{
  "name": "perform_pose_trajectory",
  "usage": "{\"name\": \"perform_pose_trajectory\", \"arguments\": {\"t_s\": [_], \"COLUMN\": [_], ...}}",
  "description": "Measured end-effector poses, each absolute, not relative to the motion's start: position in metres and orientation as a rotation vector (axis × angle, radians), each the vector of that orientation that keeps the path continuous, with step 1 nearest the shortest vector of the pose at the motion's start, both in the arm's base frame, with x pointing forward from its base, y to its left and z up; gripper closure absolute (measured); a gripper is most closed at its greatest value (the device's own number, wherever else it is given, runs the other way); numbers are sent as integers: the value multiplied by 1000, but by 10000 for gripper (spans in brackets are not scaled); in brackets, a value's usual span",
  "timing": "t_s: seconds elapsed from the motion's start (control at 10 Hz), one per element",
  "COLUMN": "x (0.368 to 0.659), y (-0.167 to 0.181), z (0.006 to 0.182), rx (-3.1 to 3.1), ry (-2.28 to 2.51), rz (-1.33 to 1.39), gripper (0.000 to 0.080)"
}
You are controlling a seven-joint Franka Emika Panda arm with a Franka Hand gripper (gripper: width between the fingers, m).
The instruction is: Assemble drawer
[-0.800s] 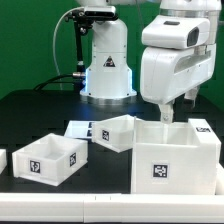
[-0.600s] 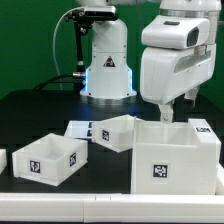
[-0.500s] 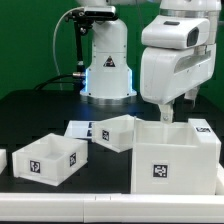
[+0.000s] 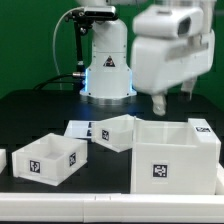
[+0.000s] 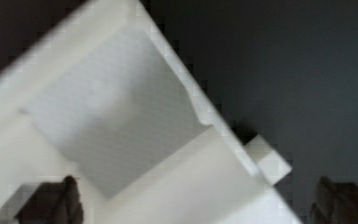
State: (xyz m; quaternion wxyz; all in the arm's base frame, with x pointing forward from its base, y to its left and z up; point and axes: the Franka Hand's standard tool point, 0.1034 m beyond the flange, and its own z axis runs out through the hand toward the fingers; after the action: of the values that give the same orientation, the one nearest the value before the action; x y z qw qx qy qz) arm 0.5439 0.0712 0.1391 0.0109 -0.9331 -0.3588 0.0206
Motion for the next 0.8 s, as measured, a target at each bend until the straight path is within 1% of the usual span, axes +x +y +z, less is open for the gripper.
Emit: {"name": "perform_pose_trajectory", "arguments": {"t_s": [0.1,0.2,0.3,0.6,0.7,0.8], "x": [542,542,546,544,544,542], "y": [68,68,70,71,72,76], "z": [154,162,163,161,160,155], "rx": [-2936,-2970,-2988,-3079,-3108,-3138], "ry": [-1068,-961,-905,-557,-401,-130], "rz": [93,139,128,136,129,118], "gripper": [150,150,150,150,150,150]}}
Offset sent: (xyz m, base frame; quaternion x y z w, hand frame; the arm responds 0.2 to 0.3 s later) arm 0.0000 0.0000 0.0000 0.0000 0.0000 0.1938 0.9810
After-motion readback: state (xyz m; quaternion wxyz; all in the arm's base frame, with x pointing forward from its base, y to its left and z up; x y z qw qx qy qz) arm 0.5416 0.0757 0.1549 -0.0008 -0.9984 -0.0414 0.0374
